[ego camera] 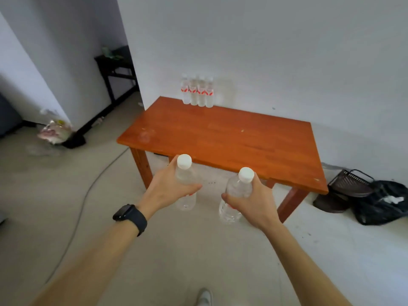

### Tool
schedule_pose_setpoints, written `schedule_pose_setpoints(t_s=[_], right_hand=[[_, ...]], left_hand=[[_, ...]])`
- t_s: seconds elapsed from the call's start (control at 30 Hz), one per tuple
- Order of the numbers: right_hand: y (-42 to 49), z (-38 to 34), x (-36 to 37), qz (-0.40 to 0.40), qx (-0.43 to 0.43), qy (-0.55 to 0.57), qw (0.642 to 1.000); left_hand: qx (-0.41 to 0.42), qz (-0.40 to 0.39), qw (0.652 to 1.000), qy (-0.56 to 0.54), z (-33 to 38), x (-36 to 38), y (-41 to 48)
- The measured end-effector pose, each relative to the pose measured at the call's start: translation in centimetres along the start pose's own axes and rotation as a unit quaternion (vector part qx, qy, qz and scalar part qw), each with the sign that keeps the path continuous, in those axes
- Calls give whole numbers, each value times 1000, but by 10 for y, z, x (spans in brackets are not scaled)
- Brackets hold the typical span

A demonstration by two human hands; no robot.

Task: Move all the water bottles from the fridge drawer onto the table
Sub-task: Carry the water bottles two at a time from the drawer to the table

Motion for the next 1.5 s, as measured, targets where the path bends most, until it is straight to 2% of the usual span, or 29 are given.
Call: schedule_pose_setpoints(t_s=[0.47,0.77,0.97,1.23,1.37,1.5], right_hand=[[234,-19,114,-69,30,-20,997],[384,-20,214,-99,79,-59,990],[459,-14,261,-70,119,-40,990],[553,19,307,-101,153,-7,983],[609,39,318,-93,177,3,980],[679,48,324,-85,167,4,982]], left_hand=[[-59,-8,998,-9,-97,-52,242],[-66,-89,994,13,-162,-76,413],[-60,-131,988,50,-185,-90,507],[-97,-175,977,81,-212,-70,617],[-127,-183,973,62,-214,-62,663],[-115,-199,970,75,-201,-53,728]])
Point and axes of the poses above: each hand's wrist, its own y-axis towards the middle knuckle, its own x-axis out of the palm, z = x × y, the point moved 4 cm from there along y, towards the middle knuckle, and after that the axes turned 8 degrees about -x, right-handed, at the moved point
